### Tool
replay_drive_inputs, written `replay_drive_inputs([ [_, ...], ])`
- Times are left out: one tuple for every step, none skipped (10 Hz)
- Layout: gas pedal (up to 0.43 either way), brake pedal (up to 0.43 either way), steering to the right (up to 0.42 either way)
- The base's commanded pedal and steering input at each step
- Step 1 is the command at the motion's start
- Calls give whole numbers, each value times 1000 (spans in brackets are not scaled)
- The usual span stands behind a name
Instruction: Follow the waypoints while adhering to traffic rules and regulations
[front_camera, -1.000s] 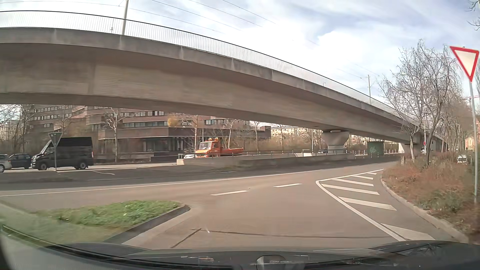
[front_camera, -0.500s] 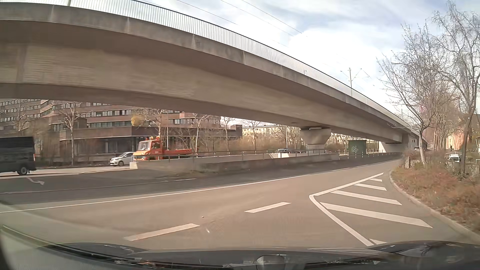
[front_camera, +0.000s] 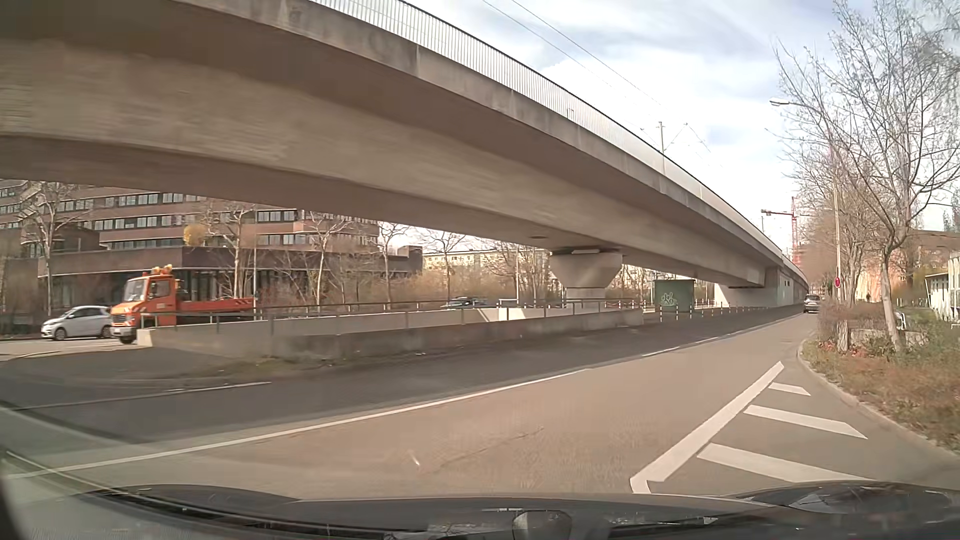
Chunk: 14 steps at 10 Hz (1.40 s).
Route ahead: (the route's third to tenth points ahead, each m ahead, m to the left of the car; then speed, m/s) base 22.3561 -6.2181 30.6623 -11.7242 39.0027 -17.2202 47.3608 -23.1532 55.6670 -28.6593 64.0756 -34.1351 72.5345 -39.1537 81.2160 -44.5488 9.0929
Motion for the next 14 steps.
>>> replay_drive_inputs([
  [0, 0, 138],
  [0, 0, 148],
  [0, 0, 160],
  [0, 0, 167],
  [8, 0, 173],
  [8, 0, 176],
  [20, 0, 178],
  [47, 0, 178],
  [98, 0, 178],
  [110, 0, 178],
  [110, 0, 176],
  [118, 0, 172],
  [118, 0, 168],
  [138, 0, 162],
])
